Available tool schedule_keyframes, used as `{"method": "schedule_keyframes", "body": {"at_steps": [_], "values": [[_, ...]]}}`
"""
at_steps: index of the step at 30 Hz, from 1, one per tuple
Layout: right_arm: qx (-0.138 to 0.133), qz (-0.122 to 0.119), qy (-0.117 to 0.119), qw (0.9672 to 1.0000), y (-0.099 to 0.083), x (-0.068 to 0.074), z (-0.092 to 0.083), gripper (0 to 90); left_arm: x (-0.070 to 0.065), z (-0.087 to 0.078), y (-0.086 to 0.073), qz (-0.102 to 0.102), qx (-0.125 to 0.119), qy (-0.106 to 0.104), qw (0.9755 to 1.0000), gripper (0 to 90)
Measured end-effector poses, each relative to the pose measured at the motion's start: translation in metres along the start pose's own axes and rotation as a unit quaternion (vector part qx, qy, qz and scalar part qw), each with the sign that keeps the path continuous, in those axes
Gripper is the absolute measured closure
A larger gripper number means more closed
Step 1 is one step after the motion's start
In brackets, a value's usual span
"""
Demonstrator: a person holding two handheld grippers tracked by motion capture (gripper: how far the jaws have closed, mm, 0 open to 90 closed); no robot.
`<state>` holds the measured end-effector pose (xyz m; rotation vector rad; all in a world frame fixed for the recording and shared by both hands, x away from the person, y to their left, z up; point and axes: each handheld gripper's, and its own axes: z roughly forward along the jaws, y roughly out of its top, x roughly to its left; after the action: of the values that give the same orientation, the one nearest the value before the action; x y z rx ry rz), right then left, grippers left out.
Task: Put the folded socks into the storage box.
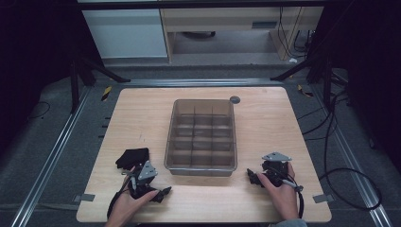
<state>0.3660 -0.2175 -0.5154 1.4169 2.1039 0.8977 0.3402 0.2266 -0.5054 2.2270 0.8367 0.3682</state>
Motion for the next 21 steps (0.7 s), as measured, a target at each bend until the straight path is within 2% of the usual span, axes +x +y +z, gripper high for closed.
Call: {"method": "schedule_keyframes", "body": {"at_steps": [1, 3, 4, 5, 9, 13, 21], "values": [[0.0, 0.0, 0.0, 1.0, 0.0, 0.0, 0.0, 0.7, 0.001, -0.006, 0.003, 0.01, -0.007, -0.004, 0.9999, 3.5], [-0.001, -0.001, 0.001, 1.0, -0.001, 0.001, -0.001, 0.7, 0.008, -0.016, 0.012, 0.026, -0.004, 0.013, 0.9996, 4.5], [-0.001, -0.001, 0.001, 1.0, -0.001, 0.001, -0.001, 0.7, 0.008, -0.016, 0.012, 0.026, -0.004, 0.013, 0.9996, 5.1], [0.0, -0.002, 0.001, 1.0, -0.002, 0.001, -0.002, 0.7, 0.017, -0.024, 0.018, 0.03, -0.004, 0.015, 0.9994, 5.3], [0.0, -0.002, 0.002, 1.0, -0.002, 0.001, -0.002, 0.7, 0.039, -0.038, 0.025, 0.047, 0.013, 0.027, 0.9984, 5.8], [-0.001, -0.002, 0.001, 1.0, -0.002, 0.001, -0.002, 0.7, 0.051, -0.045, 0.026, 0.047, 0.021, 0.032, 0.9982, 5.9], [-0.001, -0.002, 0.003, 1.0, -0.002, 0.001, -0.002, 0.7, 0.06, -0.051, 0.024, 0.051, 0.032, 0.028, 0.9978, 6.3]]}}
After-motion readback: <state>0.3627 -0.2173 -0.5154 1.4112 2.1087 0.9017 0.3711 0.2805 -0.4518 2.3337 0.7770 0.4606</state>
